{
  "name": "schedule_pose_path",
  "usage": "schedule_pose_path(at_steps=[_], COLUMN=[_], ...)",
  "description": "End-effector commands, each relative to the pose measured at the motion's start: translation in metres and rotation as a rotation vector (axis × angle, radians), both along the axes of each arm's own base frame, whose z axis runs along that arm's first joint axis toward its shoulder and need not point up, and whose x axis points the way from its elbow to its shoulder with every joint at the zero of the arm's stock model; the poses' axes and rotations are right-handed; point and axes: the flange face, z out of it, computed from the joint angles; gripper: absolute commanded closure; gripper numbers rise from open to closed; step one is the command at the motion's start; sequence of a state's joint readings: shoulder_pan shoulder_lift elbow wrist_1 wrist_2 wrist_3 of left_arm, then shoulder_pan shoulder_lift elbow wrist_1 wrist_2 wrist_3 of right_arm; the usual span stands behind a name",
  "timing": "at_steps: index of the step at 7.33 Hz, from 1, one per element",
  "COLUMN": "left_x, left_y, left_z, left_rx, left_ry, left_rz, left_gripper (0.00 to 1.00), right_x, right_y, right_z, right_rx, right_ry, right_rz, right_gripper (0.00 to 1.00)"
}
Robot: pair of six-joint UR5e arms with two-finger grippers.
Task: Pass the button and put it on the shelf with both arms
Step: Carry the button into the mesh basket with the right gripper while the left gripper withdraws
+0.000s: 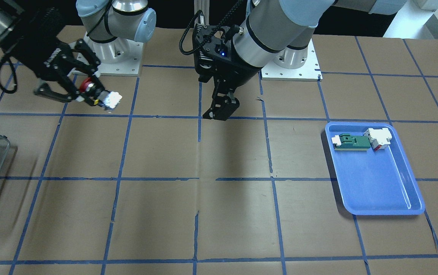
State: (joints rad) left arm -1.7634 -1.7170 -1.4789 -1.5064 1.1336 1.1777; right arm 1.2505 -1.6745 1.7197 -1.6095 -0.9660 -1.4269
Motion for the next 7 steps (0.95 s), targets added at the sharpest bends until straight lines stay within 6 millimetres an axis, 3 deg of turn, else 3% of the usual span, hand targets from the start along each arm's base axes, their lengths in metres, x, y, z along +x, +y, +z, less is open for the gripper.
schedule_pose_path(at_steps=[1,2,3,5,6,7], left_x=[0.041,0.051,0.057,0.094,0.112,0.115], left_y=[-0.010,-0.008,-0.010,-0.023,-0.027,-0.020], left_z=[0.004,0.003,0.002,0.000,0.004,0.007], left_rx=[0.012,0.008,0.018,0.071,0.080,0.141], left_ry=[-0.134,-0.170,-0.179,-0.182,-0.182,-0.221], left_rz=[0.201,0.222,0.255,0.441,0.486,0.647], left_gripper=[0.00,0.00,0.00,0.00,0.00,0.00], right_x=[-0.147,-0.210,-0.251,-0.308,-0.320,-0.330], right_y=[-0.027,-0.030,-0.032,-0.043,-0.050,-0.060], right_z=[-0.009,-0.005,-0.020,-0.037,-0.055,-0.073], right_rx=[0.077,0.089,0.171,0.158,0.195,0.229], right_ry=[0.147,0.186,0.291,0.400,0.370,0.347], right_rz=[-0.226,-0.323,-0.364,-0.549,-0.670,-0.797], right_gripper=[1.00,1.00,1.00,1.00,1.00,1.00])
